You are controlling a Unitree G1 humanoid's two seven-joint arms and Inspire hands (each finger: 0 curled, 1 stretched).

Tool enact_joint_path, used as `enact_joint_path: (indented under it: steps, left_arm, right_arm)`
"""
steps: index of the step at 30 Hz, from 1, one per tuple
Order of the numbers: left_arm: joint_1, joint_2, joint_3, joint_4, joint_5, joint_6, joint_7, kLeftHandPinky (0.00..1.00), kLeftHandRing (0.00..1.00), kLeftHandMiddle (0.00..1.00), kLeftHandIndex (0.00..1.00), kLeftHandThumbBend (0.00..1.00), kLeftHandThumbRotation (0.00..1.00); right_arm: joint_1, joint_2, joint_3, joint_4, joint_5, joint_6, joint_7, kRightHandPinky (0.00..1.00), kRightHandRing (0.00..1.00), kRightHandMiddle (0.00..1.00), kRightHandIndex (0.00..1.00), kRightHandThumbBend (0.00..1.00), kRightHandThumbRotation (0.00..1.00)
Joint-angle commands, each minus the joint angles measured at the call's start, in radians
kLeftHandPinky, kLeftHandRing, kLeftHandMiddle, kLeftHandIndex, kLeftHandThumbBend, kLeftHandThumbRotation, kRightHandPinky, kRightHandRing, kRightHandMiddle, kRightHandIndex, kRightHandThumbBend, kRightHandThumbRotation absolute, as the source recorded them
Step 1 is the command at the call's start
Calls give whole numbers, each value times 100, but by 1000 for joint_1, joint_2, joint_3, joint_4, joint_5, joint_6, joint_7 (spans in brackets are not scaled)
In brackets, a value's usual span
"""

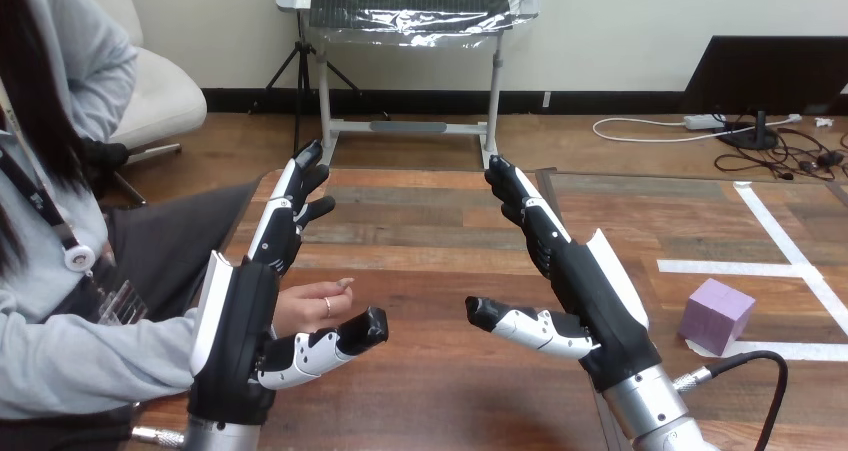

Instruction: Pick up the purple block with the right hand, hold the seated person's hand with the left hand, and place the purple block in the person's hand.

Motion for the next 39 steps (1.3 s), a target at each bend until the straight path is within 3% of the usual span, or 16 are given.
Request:
enact_joint_path:
  steps: [1, 22, 32, 39]
  left_arm:
    - [-43, 3, 15, 10, -18, -19, -5, 85, 93, 96, 95, 100, 69]
    - [-43, 3, 19, 6, -45, -16, -30, 86, 93, 96, 94, 100, 67]
    - [-44, -2, 34, 3, -27, -15, -15, 85, 93, 95, 93, 100, 68]
    - [-44, -3, 36, 7, -35, -17, -20, 84, 93, 95, 93, 100, 68]
  right_arm:
    - [-79, 0, -21, -11, 8, -18, -6, 99, 100, 97, 98, 100, 60]
    - [-94, -20, -29, -12, -10, -20, -21, 100, 100, 99, 99, 100, 60]
    - [-120, -59, -54, -11, -94, -13, -118, 95, 99, 98, 98, 100, 64]
    - [-143, -97, -66, -30, -114, 16, -148, 93, 99, 97, 98, 100, 62]
